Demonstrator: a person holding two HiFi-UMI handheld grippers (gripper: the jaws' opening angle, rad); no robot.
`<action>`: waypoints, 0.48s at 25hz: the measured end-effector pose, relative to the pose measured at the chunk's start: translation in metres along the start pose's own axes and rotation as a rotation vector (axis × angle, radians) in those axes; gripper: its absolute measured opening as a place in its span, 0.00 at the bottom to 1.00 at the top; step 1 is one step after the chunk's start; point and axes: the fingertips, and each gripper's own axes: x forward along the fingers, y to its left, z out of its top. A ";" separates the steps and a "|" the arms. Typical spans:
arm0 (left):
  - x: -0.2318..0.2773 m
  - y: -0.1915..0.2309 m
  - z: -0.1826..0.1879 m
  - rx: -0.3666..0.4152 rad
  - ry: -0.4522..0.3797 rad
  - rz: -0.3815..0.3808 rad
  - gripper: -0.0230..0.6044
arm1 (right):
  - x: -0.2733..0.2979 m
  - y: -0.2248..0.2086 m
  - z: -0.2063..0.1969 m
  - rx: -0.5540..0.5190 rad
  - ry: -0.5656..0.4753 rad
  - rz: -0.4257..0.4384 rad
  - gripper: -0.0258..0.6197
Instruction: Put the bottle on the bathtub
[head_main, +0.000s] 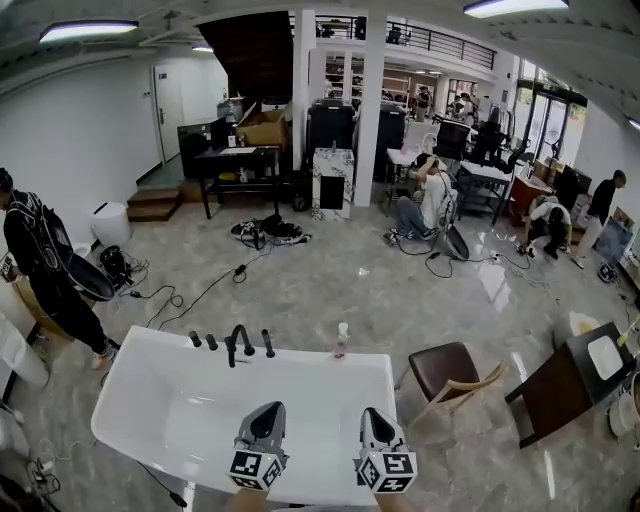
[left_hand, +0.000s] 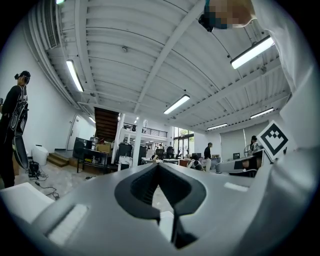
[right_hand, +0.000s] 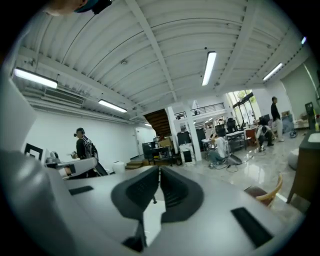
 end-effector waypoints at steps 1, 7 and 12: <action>-0.003 -0.001 0.001 0.001 0.000 -0.002 0.05 | -0.001 0.004 0.000 0.012 0.000 0.024 0.05; -0.012 -0.013 0.005 0.006 0.003 -0.016 0.05 | -0.014 0.013 0.003 0.021 -0.005 0.046 0.05; -0.013 -0.018 0.011 0.011 -0.014 -0.039 0.05 | -0.014 0.020 0.005 0.050 -0.007 0.069 0.05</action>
